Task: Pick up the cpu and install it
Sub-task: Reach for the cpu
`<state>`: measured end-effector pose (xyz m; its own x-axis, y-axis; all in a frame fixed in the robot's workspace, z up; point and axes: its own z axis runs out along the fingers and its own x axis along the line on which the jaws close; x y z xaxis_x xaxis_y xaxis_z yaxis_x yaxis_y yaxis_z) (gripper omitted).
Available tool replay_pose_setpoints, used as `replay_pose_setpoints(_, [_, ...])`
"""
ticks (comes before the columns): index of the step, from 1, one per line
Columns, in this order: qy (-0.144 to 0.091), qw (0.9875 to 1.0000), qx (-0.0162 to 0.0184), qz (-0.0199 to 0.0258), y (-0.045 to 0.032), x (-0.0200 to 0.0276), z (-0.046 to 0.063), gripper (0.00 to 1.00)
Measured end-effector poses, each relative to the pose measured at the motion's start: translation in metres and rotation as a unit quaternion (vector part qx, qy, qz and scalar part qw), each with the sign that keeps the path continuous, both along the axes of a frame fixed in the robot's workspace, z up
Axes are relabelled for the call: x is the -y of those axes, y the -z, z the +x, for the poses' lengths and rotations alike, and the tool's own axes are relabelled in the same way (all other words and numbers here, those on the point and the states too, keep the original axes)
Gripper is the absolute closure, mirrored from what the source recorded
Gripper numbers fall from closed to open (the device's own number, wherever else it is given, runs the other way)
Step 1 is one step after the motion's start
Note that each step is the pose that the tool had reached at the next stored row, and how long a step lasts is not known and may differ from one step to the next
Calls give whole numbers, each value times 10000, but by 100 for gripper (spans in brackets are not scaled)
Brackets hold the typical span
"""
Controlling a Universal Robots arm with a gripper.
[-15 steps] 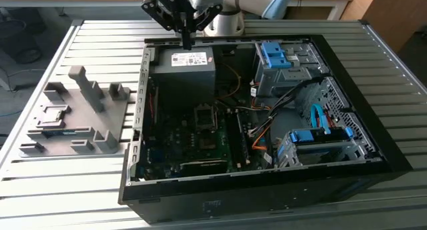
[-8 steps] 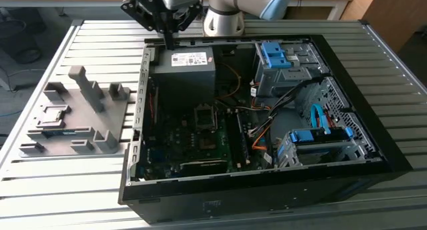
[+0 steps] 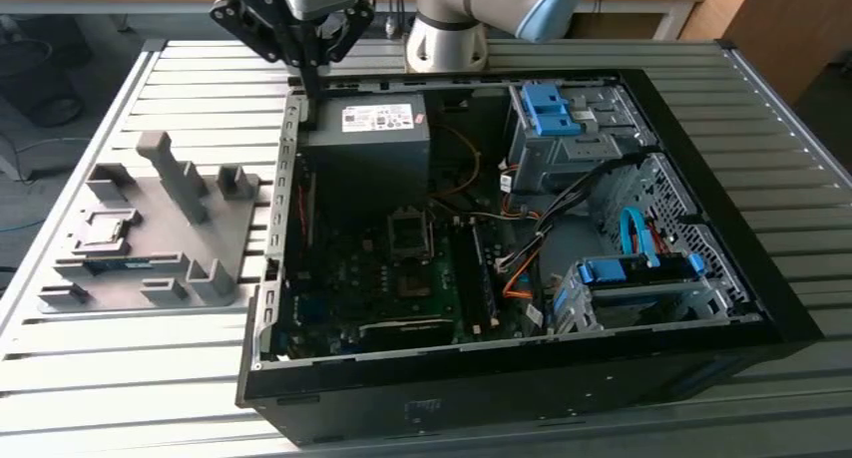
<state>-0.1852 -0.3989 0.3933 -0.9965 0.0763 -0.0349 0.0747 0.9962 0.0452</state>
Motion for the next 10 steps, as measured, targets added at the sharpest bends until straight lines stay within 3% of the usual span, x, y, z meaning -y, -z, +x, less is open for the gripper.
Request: replay_pose_setpoints(10, [0,10000,2,0,0,0,-220,90])
